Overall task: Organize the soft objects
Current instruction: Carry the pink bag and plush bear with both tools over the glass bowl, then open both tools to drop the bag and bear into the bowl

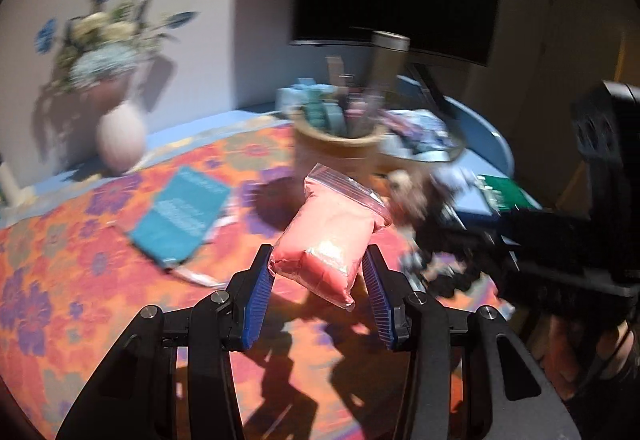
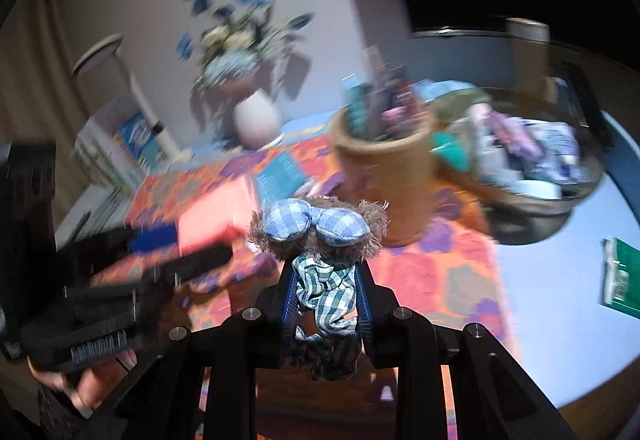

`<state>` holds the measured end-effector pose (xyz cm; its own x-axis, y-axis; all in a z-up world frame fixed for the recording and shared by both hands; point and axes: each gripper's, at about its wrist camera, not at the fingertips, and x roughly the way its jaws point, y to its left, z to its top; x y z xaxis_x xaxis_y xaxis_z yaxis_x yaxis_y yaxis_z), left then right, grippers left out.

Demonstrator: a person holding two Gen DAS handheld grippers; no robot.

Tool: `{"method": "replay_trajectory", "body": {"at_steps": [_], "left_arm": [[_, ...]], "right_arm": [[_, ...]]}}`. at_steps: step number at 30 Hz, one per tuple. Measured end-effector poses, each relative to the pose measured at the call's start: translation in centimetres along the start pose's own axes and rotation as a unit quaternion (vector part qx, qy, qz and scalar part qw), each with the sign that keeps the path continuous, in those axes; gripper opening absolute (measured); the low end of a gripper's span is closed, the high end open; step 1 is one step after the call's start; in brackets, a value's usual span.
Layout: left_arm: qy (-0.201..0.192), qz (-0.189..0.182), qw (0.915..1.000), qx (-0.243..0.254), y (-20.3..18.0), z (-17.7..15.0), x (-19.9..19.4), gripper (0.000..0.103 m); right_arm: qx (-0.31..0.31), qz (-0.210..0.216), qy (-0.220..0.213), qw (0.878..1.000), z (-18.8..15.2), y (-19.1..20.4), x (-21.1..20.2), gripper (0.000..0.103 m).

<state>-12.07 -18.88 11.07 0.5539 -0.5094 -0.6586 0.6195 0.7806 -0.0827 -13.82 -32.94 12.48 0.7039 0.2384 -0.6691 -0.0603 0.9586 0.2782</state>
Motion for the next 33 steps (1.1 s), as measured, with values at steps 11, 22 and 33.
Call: {"method": "replay_trajectory", "body": {"at_steps": [11, 22, 33], "left_arm": [[-0.010, -0.064, 0.9976, 0.024, -9.1, 6.3, 3.4, 0.042], [-0.030, -0.035, 0.9989, -0.003, -10.4, 14.3, 8.1, 0.042], [-0.039, -0.005, 0.9991, -0.018, -8.9, 17.9, 11.9, 0.051]], "right_arm": [[0.044, -0.078, -0.073, 0.993, 4.0, -8.1, -5.9, 0.026], [0.090, -0.104, -0.122, 0.983, 11.0, -15.5, -6.2, 0.027], [0.095, -0.118, -0.097, 0.984, 14.7, -18.9, -1.2, 0.038]]}}
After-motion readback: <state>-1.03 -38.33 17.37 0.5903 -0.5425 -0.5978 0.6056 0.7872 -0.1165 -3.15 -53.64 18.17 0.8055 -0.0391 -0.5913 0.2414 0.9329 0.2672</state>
